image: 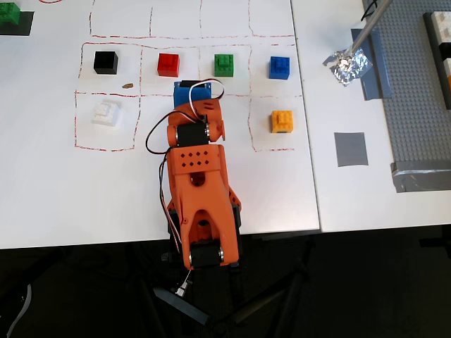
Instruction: Grab the block and put it in the grey marker
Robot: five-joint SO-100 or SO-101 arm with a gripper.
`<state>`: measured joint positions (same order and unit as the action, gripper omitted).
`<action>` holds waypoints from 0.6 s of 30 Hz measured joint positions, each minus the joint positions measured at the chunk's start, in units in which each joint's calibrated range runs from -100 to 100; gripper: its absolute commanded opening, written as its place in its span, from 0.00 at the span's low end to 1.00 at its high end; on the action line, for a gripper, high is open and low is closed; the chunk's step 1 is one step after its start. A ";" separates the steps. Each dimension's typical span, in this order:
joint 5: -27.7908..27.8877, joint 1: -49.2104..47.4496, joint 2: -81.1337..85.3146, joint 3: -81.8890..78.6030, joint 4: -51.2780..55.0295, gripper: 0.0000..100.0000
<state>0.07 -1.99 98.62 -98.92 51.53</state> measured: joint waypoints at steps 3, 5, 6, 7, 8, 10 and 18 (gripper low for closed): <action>0.15 0.10 0.00 0.00 0.00 0.00; 0.15 -0.10 0.00 0.00 0.00 0.00; 0.15 0.00 0.00 0.00 0.00 0.00; 0.15 0.00 0.00 0.00 0.00 0.00; 0.15 0.10 0.00 0.00 0.00 0.00; 0.20 0.00 0.00 0.00 0.00 0.00; 4.98 0.90 -4.04 3.43 2.81 0.00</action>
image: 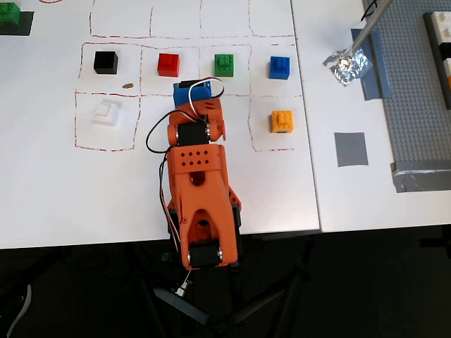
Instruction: Grab the block and put it in the grey marker
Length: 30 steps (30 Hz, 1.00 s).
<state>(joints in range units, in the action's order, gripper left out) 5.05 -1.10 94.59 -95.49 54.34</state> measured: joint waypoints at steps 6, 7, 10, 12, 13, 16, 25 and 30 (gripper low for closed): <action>5.08 -4.69 -14.10 17.76 8.20 0.00; 5.91 -5.78 -16.07 20.20 9.41 0.00; 6.94 -10.57 -23.29 27.05 13.59 0.00; 7.37 -14.16 -27.16 31.47 16.88 0.00; 7.62 -16.45 -29.05 33.81 18.73 0.00; 7.67 -24.03 -34.38 40.40 22.11 0.00; 9.62 -41.18 -51.57 48.87 22.67 0.03; 11.28 -42.67 -60.85 49.95 21.14 0.14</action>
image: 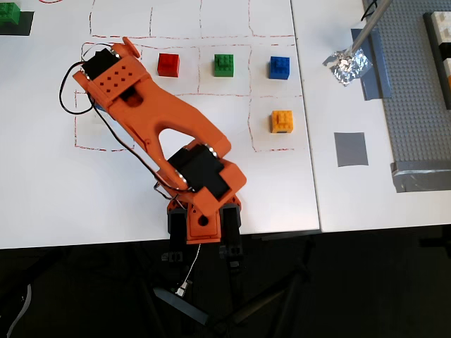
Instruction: Grab the block and put it in the grey marker
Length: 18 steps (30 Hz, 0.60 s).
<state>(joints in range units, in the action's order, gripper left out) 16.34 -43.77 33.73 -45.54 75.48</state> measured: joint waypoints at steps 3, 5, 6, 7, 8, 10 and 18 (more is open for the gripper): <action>0.83 -0.30 -3.70 4.33 -0.16 0.21; 1.42 -0.80 -4.81 5.95 -0.40 0.25; 1.76 -1.30 -5.59 6.40 -0.40 0.26; 1.81 -1.50 -6.88 6.94 -0.40 0.26; 1.81 -1.79 -8.25 7.75 -0.40 0.27; 1.81 -1.89 -10.14 9.11 -0.72 0.27; 0.73 -5.08 -17.02 16.14 -1.37 0.33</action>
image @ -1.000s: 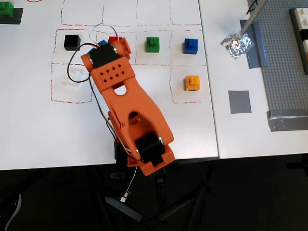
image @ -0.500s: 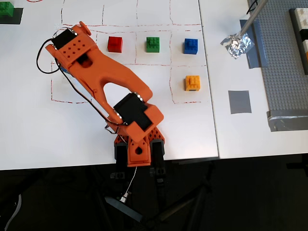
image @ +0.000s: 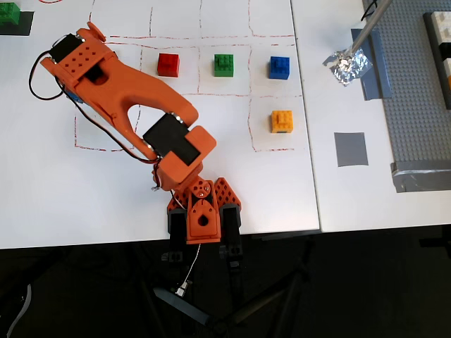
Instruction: Grab the block and put it in the grey marker
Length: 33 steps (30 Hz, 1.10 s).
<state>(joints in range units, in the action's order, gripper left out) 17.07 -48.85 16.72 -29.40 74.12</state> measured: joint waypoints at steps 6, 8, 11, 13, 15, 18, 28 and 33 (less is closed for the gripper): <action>-1.12 -1.69 -4.56 0.72 0.88 0.33; -1.42 -1.50 -6.02 0.72 0.56 0.33; -1.47 -1.89 -7.82 3.88 -0.64 0.33; -1.76 -1.89 -8.68 5.77 -1.05 0.33; -2.15 -1.79 -10.40 5.95 -1.05 0.32; -2.15 -1.79 -12.98 5.95 -1.85 0.32; -3.47 -3.79 -17.28 8.39 -2.89 0.30; -3.76 -4.09 -21.23 8.39 -2.97 0.27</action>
<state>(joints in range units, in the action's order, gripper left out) 13.31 -52.94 -4.51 -21.01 71.14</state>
